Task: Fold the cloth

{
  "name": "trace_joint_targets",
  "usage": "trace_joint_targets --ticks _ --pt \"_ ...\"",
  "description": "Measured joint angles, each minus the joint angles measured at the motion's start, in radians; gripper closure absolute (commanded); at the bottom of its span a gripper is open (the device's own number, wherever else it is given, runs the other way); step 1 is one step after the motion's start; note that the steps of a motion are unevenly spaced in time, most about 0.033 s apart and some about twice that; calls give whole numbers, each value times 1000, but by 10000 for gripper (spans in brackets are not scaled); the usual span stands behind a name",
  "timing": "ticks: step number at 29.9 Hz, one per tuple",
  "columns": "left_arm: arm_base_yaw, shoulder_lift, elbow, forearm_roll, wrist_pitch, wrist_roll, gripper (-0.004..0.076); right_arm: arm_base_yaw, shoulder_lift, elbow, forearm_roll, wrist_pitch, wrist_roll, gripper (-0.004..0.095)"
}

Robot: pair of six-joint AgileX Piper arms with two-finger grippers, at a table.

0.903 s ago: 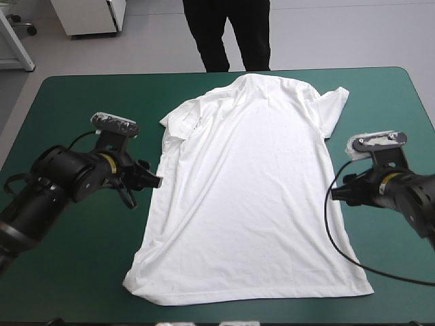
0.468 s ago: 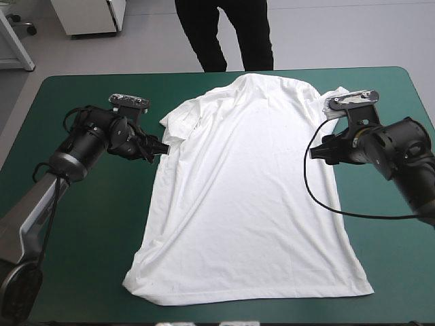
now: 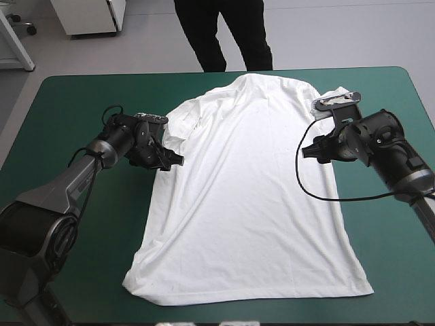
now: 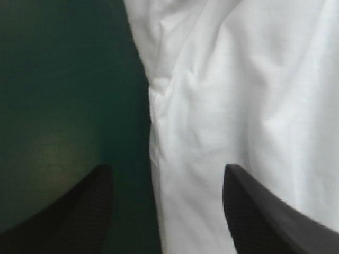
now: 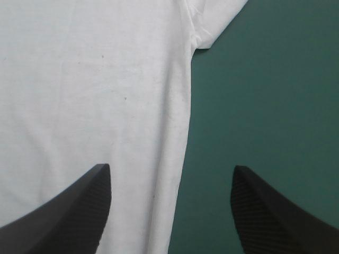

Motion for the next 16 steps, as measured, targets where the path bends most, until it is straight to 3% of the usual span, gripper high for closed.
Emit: trace_joint_targets --ticks 8,11,16 --pt "0 72 -21 -19 -12 16 307 -1 3 0 -11 -16 1 300" --pt "0 83 -30 -29 -5 18 394 -1 5 0 -31 -30 24 300" --pt "0 102 -44 -41 1 18 616 -43 35 0 -21 -51 40 301"
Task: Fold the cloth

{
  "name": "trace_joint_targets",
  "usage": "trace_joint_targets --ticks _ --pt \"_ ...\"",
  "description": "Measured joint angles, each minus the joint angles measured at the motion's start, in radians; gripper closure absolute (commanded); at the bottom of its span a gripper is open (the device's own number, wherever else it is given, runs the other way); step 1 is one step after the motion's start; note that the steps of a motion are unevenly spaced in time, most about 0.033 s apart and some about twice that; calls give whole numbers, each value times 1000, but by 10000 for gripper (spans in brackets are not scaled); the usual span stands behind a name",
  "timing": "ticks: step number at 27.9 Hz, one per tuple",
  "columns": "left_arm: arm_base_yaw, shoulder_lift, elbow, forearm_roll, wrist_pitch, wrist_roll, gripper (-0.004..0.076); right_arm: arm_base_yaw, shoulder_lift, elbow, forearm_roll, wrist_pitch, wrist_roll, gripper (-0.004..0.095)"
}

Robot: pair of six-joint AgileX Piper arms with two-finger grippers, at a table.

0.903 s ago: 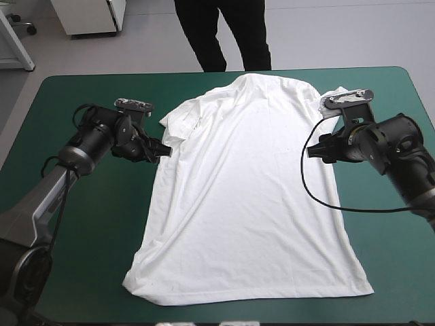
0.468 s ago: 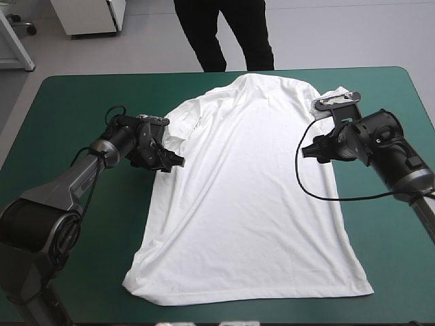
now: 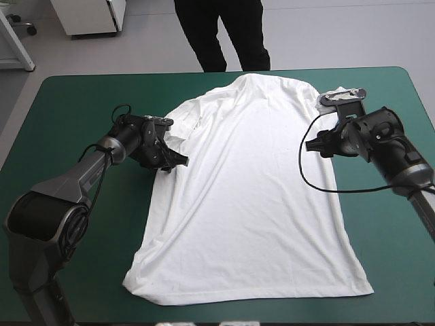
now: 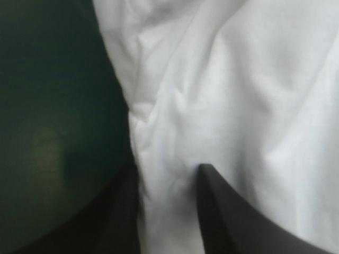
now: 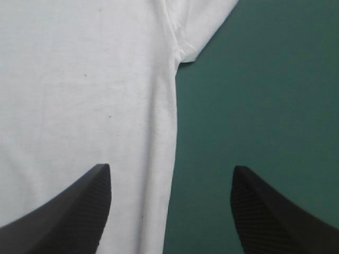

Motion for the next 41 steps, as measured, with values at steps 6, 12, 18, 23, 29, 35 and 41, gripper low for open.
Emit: trace_joint_targets --ticks 6,12,18,23,29,35,41 --pt "1 12 -6 -20 -7 15 733 -56 66 0 28 -9 -2 300" --pt "1 12 -6 -24 -8 15 733 -65 169 -22 35 -18 -14 300" --pt "1 12 -6 -24 -8 15 733 -70 309 -113 45 -29 -21 302" --pt "1 13 -6 -25 -8 16 733 -108 393 -169 101 -33 -37 304" --pt "1 13 -6 -25 -7 23 733 -155 460 -180 161 -34 -82 353" --pt "1 13 -6 -25 -7 23 733 -157 509 -182 223 -35 -130 453" --pt "1 13 -6 -27 -9 27 733 -157 540 -205 264 -30 -145 918"
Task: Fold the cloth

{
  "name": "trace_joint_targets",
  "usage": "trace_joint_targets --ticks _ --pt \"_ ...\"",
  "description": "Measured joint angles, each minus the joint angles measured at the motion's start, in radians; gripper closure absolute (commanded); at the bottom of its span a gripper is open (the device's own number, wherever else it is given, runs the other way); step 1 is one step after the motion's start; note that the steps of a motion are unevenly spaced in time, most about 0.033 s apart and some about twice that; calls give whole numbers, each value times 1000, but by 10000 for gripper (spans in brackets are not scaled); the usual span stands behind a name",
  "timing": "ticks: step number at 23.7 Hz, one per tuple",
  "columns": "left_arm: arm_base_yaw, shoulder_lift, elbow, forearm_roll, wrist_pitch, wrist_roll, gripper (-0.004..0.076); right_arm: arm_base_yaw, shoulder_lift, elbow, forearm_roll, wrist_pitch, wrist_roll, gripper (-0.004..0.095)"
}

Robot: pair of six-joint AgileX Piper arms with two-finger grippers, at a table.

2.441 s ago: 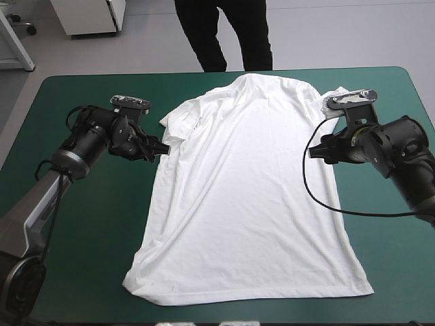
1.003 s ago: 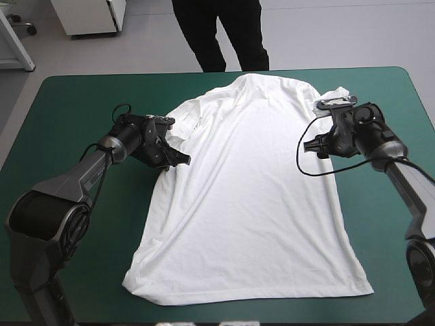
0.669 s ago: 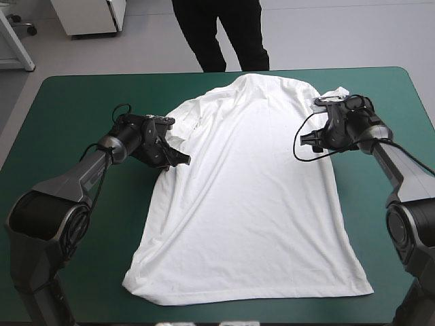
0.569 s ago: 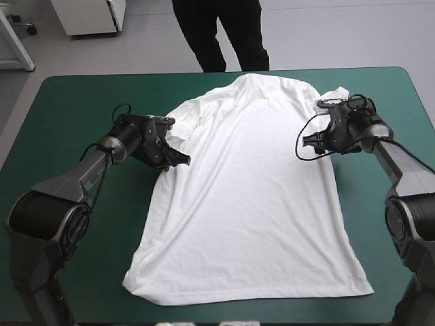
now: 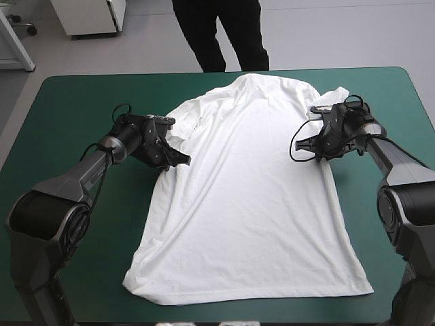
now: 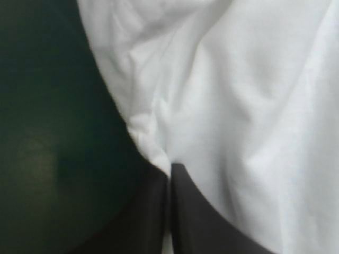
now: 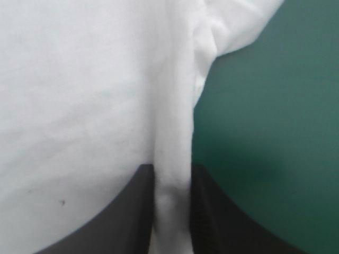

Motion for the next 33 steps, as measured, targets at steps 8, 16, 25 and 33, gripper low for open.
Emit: trace_joint_targets --ticks 8,16,25,33 --pt "0 4 -96 66 28 4 733 -1 -26 -28 -6 27 -6 925" --pt "0 -206 -189 117 49 1 733 -13 -223 -153 8 81 -26 925" --pt "0 -483 -190 119 59 0 733 -16 -433 -218 73 128 -60 925" --pt "0 -733 -191 63 7 3 733 -18 -648 -234 197 153 -144 925"
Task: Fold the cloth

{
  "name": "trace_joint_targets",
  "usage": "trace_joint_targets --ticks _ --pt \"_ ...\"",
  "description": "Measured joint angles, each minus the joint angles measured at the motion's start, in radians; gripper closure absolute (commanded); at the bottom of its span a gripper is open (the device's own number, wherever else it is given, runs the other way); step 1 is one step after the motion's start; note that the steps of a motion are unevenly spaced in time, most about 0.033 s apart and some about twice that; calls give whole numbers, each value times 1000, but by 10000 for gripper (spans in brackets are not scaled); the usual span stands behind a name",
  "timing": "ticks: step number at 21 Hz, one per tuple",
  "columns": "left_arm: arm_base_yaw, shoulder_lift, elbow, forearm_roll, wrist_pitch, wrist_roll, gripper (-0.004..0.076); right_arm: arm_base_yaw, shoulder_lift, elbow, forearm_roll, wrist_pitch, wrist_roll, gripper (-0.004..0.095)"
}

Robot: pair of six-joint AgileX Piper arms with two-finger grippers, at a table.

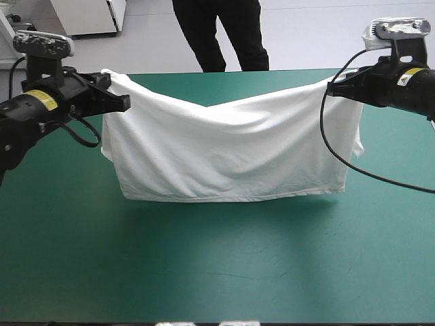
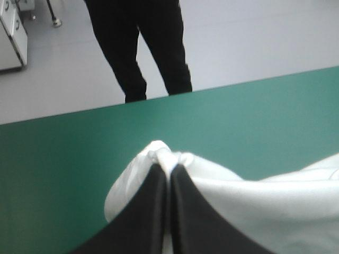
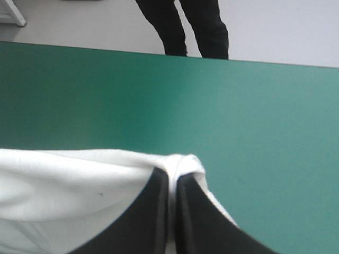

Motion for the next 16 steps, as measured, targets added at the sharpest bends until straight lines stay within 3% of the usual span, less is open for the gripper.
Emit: trace_joint_targets --ticks 8,12,16 --pt "0 -118 -4 -62 -95 4 733 0 -138 -8 98 -20 -36 925" --pt "0 -50 -4 -62 -204 -11 733 0 -99 -8 117 -88 -38 925" --pt "0 89 -4 -62 -377 -20 733 0 15 -11 117 -197 -40 925"
